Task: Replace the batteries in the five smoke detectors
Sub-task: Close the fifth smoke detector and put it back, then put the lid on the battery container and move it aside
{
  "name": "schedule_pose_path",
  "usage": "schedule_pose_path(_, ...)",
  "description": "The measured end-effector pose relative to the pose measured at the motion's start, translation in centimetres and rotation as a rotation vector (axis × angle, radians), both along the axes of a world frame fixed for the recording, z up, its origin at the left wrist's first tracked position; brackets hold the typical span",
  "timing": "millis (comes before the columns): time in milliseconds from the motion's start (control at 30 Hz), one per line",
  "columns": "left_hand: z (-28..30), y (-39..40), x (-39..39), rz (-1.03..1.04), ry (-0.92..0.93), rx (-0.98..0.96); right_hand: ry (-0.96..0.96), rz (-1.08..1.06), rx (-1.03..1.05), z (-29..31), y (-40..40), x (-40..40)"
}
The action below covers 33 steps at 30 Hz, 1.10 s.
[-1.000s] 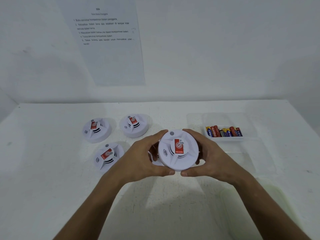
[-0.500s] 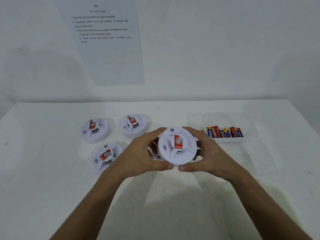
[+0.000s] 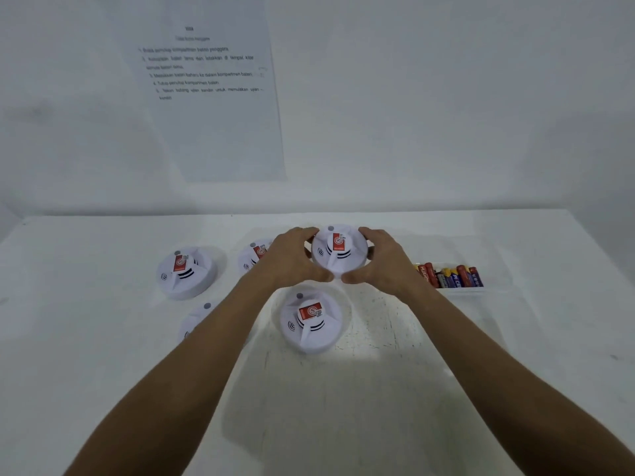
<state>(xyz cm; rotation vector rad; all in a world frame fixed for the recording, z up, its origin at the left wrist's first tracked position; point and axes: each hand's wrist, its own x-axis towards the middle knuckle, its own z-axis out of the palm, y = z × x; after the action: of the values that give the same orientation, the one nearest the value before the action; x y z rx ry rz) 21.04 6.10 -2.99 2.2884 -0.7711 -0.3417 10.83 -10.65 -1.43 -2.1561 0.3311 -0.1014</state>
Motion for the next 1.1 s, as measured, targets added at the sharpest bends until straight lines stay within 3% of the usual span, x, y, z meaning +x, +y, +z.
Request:
schedule_pose_path(300, -1.1, -1.9, -0.3, -0.029, 0.052, 0.168, 0.171, -0.037, -0.137, -2.6, -0.4, 0.7)
schedule_pose_path(567, 0.2, -1.6, -1.7, 0.004, 0.093, 0.233, 0.153, -0.037, -0.113, -1.2, 0.2, -1.3)
schedule_pose_path(767, 3.5, -2.4, -6.4, 0.039, -0.001, 0.035, -0.009, -0.056, -0.059, 1.4, -0.5, -5.8)
schedule_pose_path(933, 4.6, -3.9, -14.2, 0.002, -0.026, -0.123, -0.128, -0.088, -0.095, 2.2, -2.8, -12.7)
schedule_pose_path(1100, 3.5, -5.1, -23.3, -0.001, -0.060, -0.164, -0.186, -0.138, -0.101, 1.5, -6.2, -21.8)
